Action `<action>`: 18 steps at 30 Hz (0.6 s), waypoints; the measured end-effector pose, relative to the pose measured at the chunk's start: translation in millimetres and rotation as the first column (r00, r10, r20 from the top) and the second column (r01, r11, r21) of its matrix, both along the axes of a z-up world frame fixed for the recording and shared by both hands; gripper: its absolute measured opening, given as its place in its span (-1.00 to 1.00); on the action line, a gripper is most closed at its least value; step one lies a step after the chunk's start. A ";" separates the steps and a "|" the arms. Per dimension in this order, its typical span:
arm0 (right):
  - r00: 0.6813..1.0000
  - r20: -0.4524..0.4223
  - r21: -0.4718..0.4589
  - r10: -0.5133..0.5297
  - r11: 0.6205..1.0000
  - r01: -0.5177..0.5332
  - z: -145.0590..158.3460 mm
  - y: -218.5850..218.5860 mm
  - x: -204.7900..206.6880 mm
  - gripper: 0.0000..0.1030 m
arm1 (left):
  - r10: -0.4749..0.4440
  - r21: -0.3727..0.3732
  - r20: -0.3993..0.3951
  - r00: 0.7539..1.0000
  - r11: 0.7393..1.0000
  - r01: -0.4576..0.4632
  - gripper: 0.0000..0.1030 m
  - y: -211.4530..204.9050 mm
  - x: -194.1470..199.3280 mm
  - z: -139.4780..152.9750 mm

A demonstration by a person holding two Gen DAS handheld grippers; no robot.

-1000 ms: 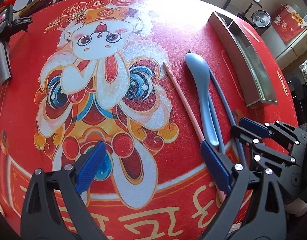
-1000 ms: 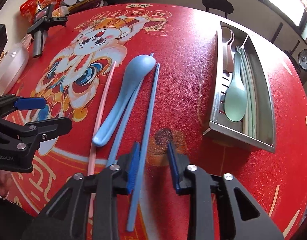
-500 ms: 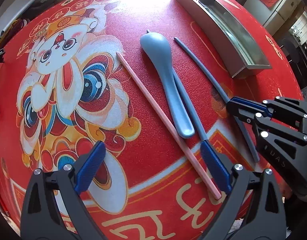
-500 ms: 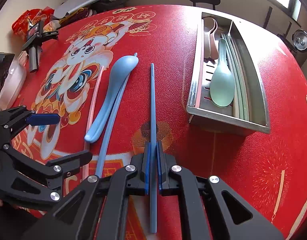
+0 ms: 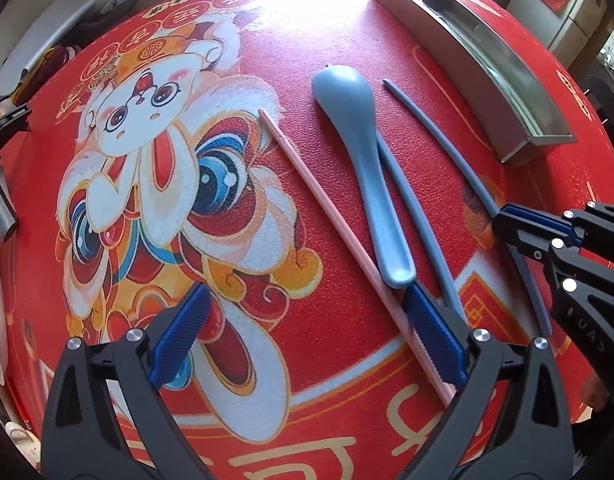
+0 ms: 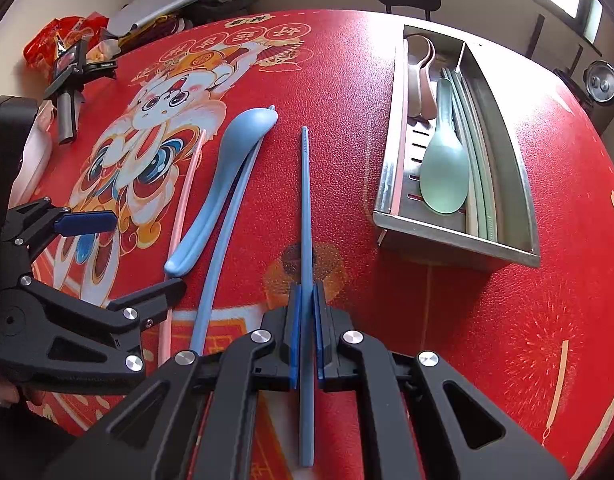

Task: Organize utensils
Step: 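Grasp a blue chopstick with the right tool while the left tool lowers to a pink chopstick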

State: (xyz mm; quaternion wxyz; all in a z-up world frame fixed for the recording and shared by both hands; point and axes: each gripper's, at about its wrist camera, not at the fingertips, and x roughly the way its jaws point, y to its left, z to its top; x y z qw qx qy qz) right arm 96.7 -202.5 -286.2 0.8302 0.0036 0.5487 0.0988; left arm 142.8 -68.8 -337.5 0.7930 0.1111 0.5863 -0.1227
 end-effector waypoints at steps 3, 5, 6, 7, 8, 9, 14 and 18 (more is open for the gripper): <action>1.000 0.000 0.000 0.000 1.000 0.000 -0.1 -0.1 0.1 -0.88 | 0.042 -0.001 -0.003 0.999 0.999 -0.042 0.87 12.4 3.8 -0.4; 1.000 0.000 0.000 0.000 1.000 0.000 -0.1 -0.2 0.0 -0.88 | 0.071 -0.003 -0.003 0.997 0.997 -0.071 0.85 21.9 6.5 -0.4; 1.000 0.000 -0.001 0.001 1.000 -0.001 0.0 0.1 0.1 -0.88 | 0.085 -0.004 -0.003 0.996 0.996 -0.085 0.84 25.8 7.1 -0.9; 1.000 0.000 -0.001 0.001 1.000 -0.001 0.0 0.3 0.2 -0.88 | 0.098 -0.007 -0.002 0.995 0.995 -0.098 0.82 30.5 8.4 -0.7; 1.000 0.000 -0.001 0.001 1.000 -0.001 0.0 0.2 0.2 -0.88 | 0.109 -0.009 0.001 0.994 0.994 -0.109 0.79 34.1 9.5 -0.2; 1.000 0.000 -0.002 0.001 1.000 -0.001 -0.1 -0.1 0.1 -0.88 | 0.116 -0.009 0.005 0.993 0.993 -0.116 0.77 37.3 10.2 0.2; 1.000 0.000 -0.002 0.001 1.000 -0.001 -0.1 0.0 0.2 -0.88 | 0.119 -0.009 0.020 0.993 0.993 -0.119 0.57 44.7 8.7 2.3; 1.000 0.000 -0.006 0.002 1.000 -0.002 -0.2 0.2 0.4 -0.88 | 0.121 -0.014 0.037 0.992 0.993 -0.121 0.41 47.5 6.2 5.5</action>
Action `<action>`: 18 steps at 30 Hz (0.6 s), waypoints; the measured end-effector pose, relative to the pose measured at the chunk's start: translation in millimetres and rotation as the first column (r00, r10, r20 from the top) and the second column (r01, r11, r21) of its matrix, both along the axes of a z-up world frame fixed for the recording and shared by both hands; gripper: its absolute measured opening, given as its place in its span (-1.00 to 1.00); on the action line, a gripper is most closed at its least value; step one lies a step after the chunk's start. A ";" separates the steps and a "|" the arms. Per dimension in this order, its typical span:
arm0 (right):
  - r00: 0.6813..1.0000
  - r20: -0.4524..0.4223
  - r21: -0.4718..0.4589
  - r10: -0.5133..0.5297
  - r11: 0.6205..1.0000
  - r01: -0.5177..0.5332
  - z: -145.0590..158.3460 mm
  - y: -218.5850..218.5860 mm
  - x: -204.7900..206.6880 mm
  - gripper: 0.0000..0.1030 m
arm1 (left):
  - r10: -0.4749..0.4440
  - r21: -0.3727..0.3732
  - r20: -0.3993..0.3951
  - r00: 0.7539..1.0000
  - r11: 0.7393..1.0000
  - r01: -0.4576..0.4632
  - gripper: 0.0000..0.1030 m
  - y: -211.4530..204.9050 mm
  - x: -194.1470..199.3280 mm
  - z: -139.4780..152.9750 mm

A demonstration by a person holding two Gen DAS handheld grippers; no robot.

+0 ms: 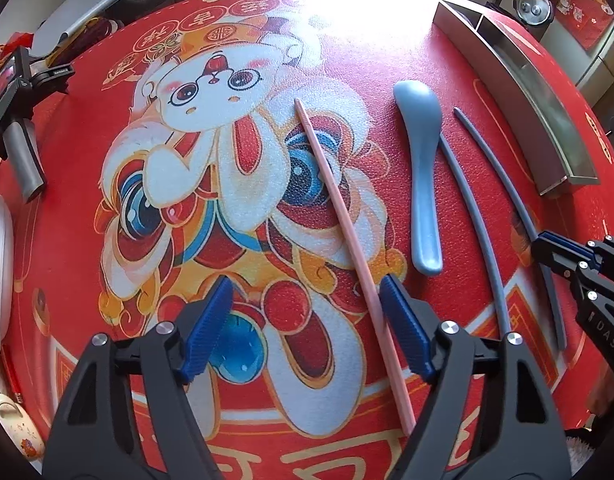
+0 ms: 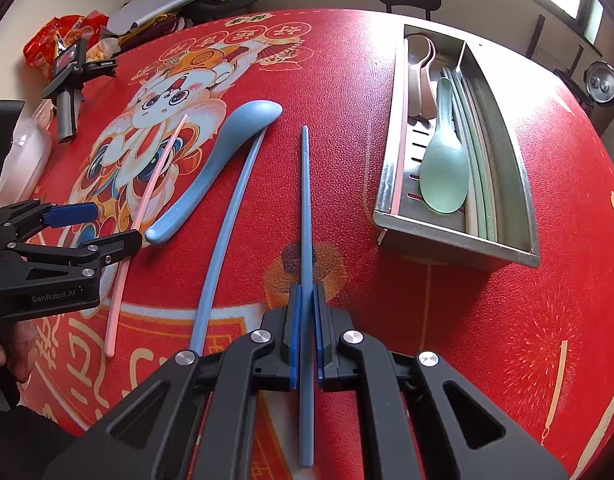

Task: Organize utensils
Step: 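Grasp a blue chopstick with the right tool while the left tool lowers to a pink chopstick, then grasp the pink chopstick with the left tool and lift it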

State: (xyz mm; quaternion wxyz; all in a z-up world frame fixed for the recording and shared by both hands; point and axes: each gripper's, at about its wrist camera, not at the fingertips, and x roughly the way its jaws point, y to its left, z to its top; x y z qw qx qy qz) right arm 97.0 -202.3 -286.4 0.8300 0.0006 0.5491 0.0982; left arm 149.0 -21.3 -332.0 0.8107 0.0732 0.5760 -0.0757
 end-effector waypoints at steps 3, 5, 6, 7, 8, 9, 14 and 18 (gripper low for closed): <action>1.000 0.001 -0.010 0.005 1.000 -0.005 0.2 1.4 -0.6 -0.88 | -0.028 -0.002 0.011 1.000 1.000 0.028 0.18 -2.6 -3.7 2.8; 1.000 0.001 -0.011 0.005 1.000 -0.005 0.3 1.9 -0.4 -0.88 | -0.040 -0.002 0.015 0.999 0.999 0.040 0.10 -3.7 -5.0 3.0; 1.000 0.001 -0.011 0.005 1.000 -0.005 0.4 1.7 -0.5 -0.88 | -0.043 -0.002 0.017 0.999 0.999 0.043 0.08 -4.8 -6.3 3.2; 1.000 0.001 -0.011 0.006 1.000 -0.006 0.4 1.9 -0.3 -0.87 | -0.047 -0.001 0.020 0.999 0.999 0.047 0.05 -5.3 -6.5 3.2; 1.000 0.002 -0.011 0.006 1.000 -0.006 0.5 1.8 -0.4 -0.88 | -0.052 -0.001 0.023 0.998 0.999 0.052 -0.01 -6.4 -7.5 3.6; 1.000 0.002 -0.011 0.007 1.000 -0.007 0.4 1.9 -0.3 -0.87 | -0.061 0.000 0.025 0.998 0.998 0.061 -0.04 -7.8 -8.1 3.7; 1.000 0.003 -0.016 0.011 1.000 -0.011 0.3 2.9 -0.5 -0.87 | -0.096 -0.006 0.020 0.995 0.995 0.096 -0.40 -14.7 -15.4 6.4; 1.000 0.003 -0.015 0.011 1.000 -0.011 0.1 2.6 -0.8 -0.87 | -0.093 -0.023 0.007 0.996 0.995 0.093 -0.54 -10.8 -14.2 6.2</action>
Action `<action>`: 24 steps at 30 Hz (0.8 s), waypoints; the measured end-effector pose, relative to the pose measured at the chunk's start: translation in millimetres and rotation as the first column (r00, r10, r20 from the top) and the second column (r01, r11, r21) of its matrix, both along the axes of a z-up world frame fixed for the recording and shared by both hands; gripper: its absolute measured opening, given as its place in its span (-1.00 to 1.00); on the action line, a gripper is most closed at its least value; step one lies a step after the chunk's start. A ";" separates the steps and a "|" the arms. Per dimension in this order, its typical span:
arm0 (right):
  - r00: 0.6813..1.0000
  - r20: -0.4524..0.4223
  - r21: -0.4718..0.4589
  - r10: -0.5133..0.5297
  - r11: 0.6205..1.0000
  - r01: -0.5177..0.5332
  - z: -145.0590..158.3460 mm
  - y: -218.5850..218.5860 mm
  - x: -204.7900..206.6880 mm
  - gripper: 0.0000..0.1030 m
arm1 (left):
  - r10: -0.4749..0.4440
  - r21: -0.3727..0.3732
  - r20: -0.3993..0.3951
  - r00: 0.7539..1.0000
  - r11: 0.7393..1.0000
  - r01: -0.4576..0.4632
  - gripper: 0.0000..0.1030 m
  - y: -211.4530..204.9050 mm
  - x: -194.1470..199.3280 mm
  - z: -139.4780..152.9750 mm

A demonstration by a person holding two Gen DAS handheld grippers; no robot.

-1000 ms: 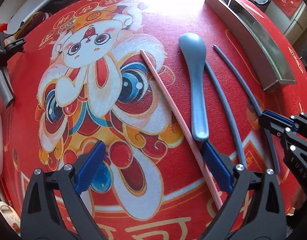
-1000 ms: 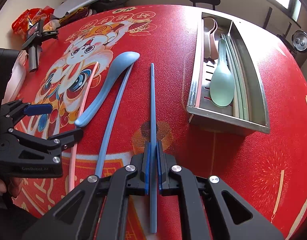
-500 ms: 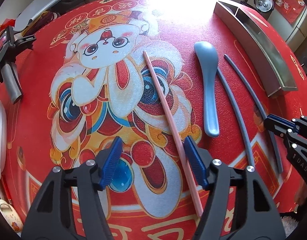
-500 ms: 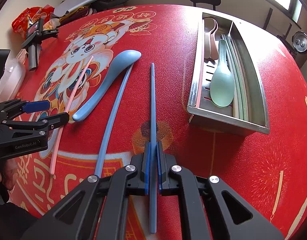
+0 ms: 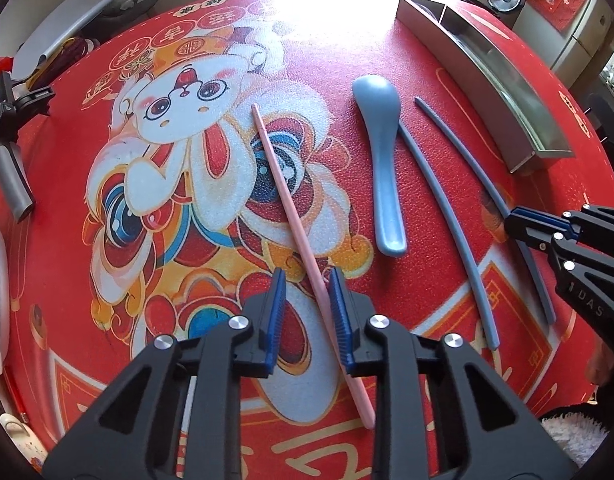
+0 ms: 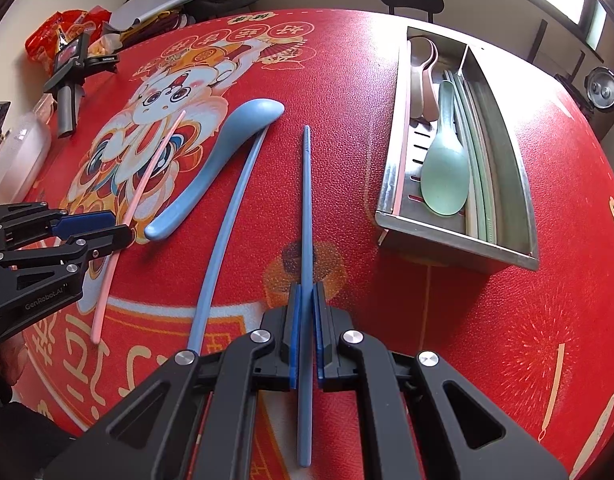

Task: Organize utensils
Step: 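Grasp the pink chopstick with the left tool and lift it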

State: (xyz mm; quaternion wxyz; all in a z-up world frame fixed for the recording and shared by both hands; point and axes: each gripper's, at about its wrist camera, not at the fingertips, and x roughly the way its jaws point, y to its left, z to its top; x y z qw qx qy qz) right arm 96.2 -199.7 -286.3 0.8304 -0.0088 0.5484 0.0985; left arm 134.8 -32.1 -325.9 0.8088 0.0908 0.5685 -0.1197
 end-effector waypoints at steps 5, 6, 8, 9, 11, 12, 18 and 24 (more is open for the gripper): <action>1.000 0.000 0.000 0.000 1.000 0.000 -0.1 -0.1 -0.2 -0.87 | 0.010 -0.020 -0.025 1.000 1.000 -0.010 -0.67 3.8 -0.5 0.8; 1.000 0.000 0.001 0.000 1.000 0.000 -0.1 0.0 -0.2 -0.88 | 0.010 -0.022 -0.030 1.000 1.000 -0.011 -0.68 4.5 -0.6 0.8; 1.000 0.001 0.000 0.000 1.000 0.000 -0.2 -0.1 -0.2 -0.88 | 0.009 -0.031 -0.044 0.999 0.999 -0.011 -0.72 5.0 -1.5 1.3; 1.000 0.001 -0.001 0.000 1.000 0.000 -0.2 0.0 -0.3 -0.88 | 0.009 -0.034 -0.051 0.999 0.999 -0.010 -0.73 5.4 -1.8 1.2; 1.000 0.002 -0.002 0.001 1.000 -0.001 -0.2 0.2 -0.3 -0.88 | 0.001 -0.039 -0.064 0.998 0.999 -0.004 -0.74 5.0 -4.1 1.1; 1.000 0.002 -0.002 0.001 1.000 -0.001 -0.2 0.2 -0.3 -0.88 | -0.001 -0.040 -0.067 0.998 0.999 -0.001 -0.74 5.1 -5.0 0.9; 1.000 0.003 -0.006 0.003 1.000 -0.003 -0.2 0.0 -0.1 -0.88 | -0.003 -0.034 -0.065 0.998 0.999 0.001 -0.75 4.8 -6.6 1.2; 1.000 0.001 -0.016 0.010 1.000 -0.010 0.0 1.0 0.0 -0.87 | 0.001 -0.032 -0.049 0.999 0.999 -0.002 -0.74 1.9 -6.4 0.5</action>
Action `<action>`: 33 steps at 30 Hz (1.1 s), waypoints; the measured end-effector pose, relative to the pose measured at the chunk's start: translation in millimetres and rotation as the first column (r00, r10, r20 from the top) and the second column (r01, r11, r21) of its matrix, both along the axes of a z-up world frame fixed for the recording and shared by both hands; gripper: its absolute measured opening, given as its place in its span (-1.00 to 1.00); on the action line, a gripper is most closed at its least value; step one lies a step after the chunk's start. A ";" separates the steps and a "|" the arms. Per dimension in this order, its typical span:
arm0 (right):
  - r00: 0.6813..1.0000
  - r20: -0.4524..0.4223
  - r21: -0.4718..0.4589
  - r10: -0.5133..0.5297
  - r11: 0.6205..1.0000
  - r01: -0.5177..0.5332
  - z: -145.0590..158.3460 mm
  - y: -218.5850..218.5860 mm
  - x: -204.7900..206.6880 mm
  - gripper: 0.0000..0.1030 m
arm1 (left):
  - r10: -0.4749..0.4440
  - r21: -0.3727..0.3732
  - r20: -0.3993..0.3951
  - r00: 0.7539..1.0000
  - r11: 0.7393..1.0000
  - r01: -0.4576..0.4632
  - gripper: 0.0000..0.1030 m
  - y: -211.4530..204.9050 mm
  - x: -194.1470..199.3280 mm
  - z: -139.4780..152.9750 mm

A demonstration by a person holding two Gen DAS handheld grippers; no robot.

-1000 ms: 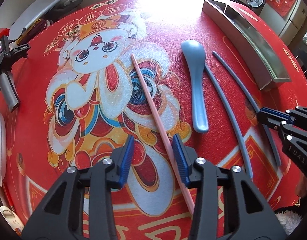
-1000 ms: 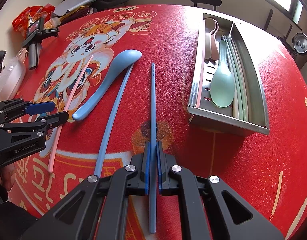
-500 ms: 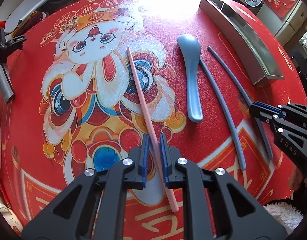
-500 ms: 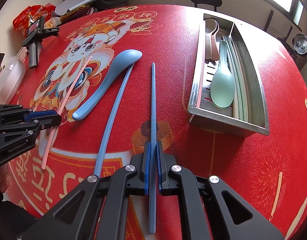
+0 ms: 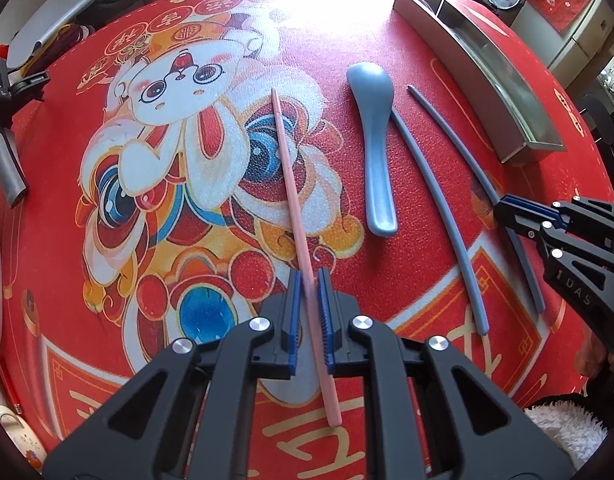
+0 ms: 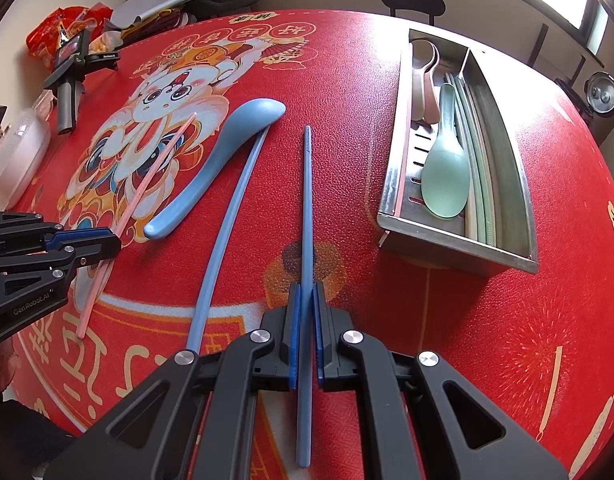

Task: Organize utensils
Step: 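Grasp the pink chopstick with the left tool and lift it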

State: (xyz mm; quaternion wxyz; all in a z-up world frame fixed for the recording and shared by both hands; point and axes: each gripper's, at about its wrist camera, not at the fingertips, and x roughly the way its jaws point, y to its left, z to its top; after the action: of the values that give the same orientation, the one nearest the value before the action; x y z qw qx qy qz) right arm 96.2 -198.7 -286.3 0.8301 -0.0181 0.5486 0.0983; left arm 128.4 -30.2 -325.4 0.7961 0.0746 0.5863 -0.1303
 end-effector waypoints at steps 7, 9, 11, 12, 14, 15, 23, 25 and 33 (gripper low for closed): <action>1.000 -0.016 -0.006 0.003 1.000 -0.003 0.4 1.6 -0.6 -0.88 | 0.011 -0.024 0.005 1.000 1.000 -0.010 -0.73 4.1 0.7 0.2; 1.000 -0.022 -0.002 0.002 1.000 -0.002 0.4 1.2 -1.9 -0.88 | 0.014 -0.036 0.004 1.000 0.999 -0.014 -0.73 6.4 1.4 -0.2; 1.000 -0.030 0.008 -0.002 1.000 0.002 0.5 -0.3 -3.0 -0.88 | 0.016 -0.050 0.005 1.000 0.999 -0.016 -0.75 10.1 1.1 -0.2; 0.999 -0.035 0.014 -0.005 1.000 0.006 0.5 -1.3 -3.3 -0.88 | 0.019 -0.059 0.003 1.000 0.998 -0.019 -0.75 11.9 1.1 -0.4; 0.999 -0.044 0.024 -0.012 1.000 0.013 0.7 -3.3 -4.3 -0.88 | 0.032 -0.085 -0.007 0.999 0.996 -0.033 -0.75 16.0 1.8 -0.7; 0.999 -0.049 0.028 -0.015 0.999 0.017 0.7 -4.1 -4.8 -0.88 | 0.040 -0.099 -0.012 0.999 0.994 -0.041 -0.75 18.3 2.2 -0.6; 0.995 -0.089 0.059 -0.037 0.997 0.042 1.2 -10.1 -12.4 -0.88 | 0.106 -0.230 -0.088 0.990 0.965 -0.124 -0.79 42.7 0.4 -3.6; 0.994 -0.097 0.065 -0.042 0.997 0.048 1.2 -10.8 -14.3 -0.88 | 0.109 -0.237 -0.098 0.989 0.963 -0.129 -0.79 44.6 -2.1 -3.6; 0.993 -0.101 0.100 -0.064 0.992 0.074 6.7 -15.5 -24.5 -0.88 | 0.130 -0.264 -0.059 0.990 0.954 -0.141 -0.79 51.7 -12.1 12.7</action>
State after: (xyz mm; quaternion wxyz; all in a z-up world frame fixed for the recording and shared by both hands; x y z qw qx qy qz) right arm 71.7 -214.2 -279.6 0.8050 0.0488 0.5829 0.0984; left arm 116.2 21.5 -312.6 0.7937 -0.0768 0.5833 -0.1548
